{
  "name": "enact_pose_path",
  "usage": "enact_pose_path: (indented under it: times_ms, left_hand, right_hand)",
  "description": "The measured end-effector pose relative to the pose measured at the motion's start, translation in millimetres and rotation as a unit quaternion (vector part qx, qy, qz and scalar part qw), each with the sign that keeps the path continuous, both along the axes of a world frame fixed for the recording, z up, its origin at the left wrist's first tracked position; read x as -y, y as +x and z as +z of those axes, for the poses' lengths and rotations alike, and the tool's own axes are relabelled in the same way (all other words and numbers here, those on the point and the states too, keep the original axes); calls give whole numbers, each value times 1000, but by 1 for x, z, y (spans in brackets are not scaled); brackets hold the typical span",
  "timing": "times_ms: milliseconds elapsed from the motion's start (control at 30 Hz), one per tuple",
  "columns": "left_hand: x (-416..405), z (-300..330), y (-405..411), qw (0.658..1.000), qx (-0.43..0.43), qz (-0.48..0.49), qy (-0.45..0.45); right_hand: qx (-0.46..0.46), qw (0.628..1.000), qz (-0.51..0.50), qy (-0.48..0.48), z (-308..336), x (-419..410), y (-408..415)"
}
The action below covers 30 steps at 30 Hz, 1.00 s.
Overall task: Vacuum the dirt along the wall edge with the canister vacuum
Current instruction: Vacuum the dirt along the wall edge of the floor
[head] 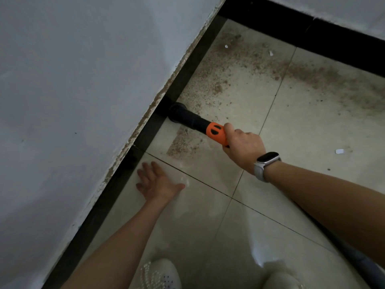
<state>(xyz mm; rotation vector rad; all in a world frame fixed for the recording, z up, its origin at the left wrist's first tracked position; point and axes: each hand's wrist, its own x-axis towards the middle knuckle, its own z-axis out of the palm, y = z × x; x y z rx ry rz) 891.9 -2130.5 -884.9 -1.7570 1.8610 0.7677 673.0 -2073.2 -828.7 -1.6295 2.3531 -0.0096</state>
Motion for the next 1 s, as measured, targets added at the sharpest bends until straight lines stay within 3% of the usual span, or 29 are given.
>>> enact_pose_path:
  times_ms: [200,267,333,400,533,600,667,833,1000]
  left_hand:
    - [1,8,-8,999,-19,39,-8]
    - [1,13,-14,987,-113,78,-85]
    - [2,23,-30,946,-271,138,-114]
    - [5,40,-55,896,-384,216,-44]
    - [17,64,-97,786,-473,368,153]
    - [16,67,-104,734,-496,421,196]
    - [3,69,-106,728,-487,453,168]
    - [-28,61,-103,749,-467,464,78]
    - [-53,54,-83,770,-449,452,24]
  right_hand:
    - [3,999,-46,-8,-2,10,-7]
    - [4,999,-53,-9,-1,12,-7]
    - [7,998,-58,-11,-1,12,-5]
    - [18,998,-64,-20,0,8,1]
    - [49,997,-44,-32,0,-20,17]
    - [55,998,-19,-32,1,-38,26]
    - [63,997,3,-38,2,-54,32]
    - [152,986,-8,-74,12,-81,40]
    - [263,964,-34,7,13,-112,50]
